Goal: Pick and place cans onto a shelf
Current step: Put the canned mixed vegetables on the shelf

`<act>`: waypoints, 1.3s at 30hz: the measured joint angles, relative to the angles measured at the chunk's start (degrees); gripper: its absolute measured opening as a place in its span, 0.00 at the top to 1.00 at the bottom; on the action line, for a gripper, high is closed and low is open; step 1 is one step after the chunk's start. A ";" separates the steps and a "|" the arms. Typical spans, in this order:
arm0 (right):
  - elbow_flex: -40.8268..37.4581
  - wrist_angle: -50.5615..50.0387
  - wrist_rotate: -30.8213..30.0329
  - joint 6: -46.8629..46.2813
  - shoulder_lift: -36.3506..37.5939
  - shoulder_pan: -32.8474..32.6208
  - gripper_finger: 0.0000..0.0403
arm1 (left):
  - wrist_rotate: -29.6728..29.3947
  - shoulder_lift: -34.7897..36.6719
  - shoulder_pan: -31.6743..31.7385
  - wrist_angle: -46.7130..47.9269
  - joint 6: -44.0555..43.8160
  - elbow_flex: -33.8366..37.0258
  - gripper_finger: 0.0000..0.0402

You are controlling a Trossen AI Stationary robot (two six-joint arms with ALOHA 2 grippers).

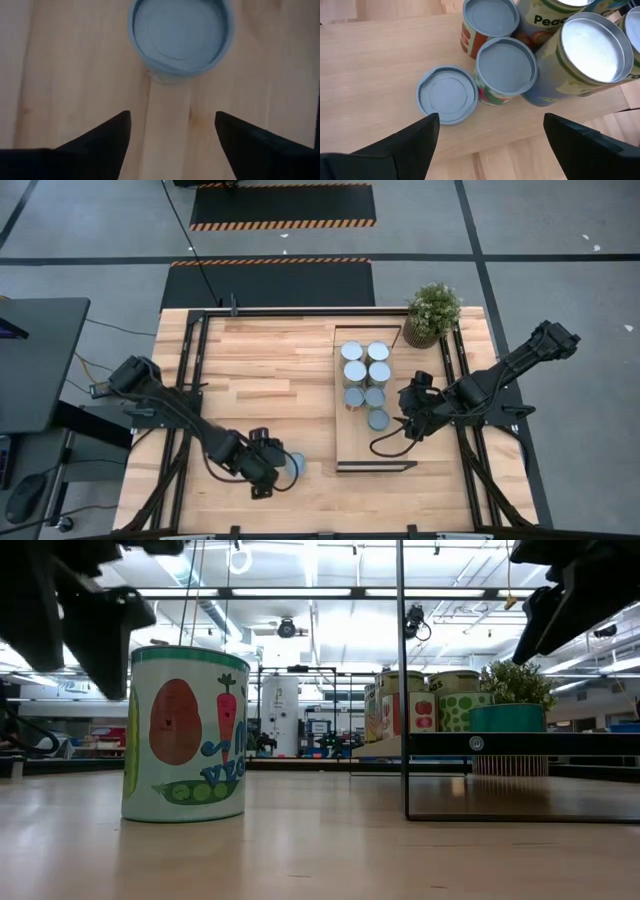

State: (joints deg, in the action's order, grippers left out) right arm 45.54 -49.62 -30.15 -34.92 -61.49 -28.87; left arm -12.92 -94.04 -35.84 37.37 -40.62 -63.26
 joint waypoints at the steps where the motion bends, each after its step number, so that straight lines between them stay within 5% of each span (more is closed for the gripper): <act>1: -0.02 0.01 0.02 0.00 0.00 0.00 0.09 | -0.18 -0.87 -0.06 -0.63 -1.02 0.00 0.26; 28: -0.02 1.55 0.90 0.02 -0.02 -0.02 0.09 | -9.81 -13.20 2.03 -22.18 0.68 0.00 0.22; 39: -0.02 1.55 1.43 0.07 -0.02 -0.02 0.09 | -12.93 -13.33 3.86 -23.84 2.79 0.00 0.34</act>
State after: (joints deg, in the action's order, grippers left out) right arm 45.52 -48.07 -28.72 -34.85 -61.52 -28.88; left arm -25.84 -107.37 -31.98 13.53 -37.82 -63.26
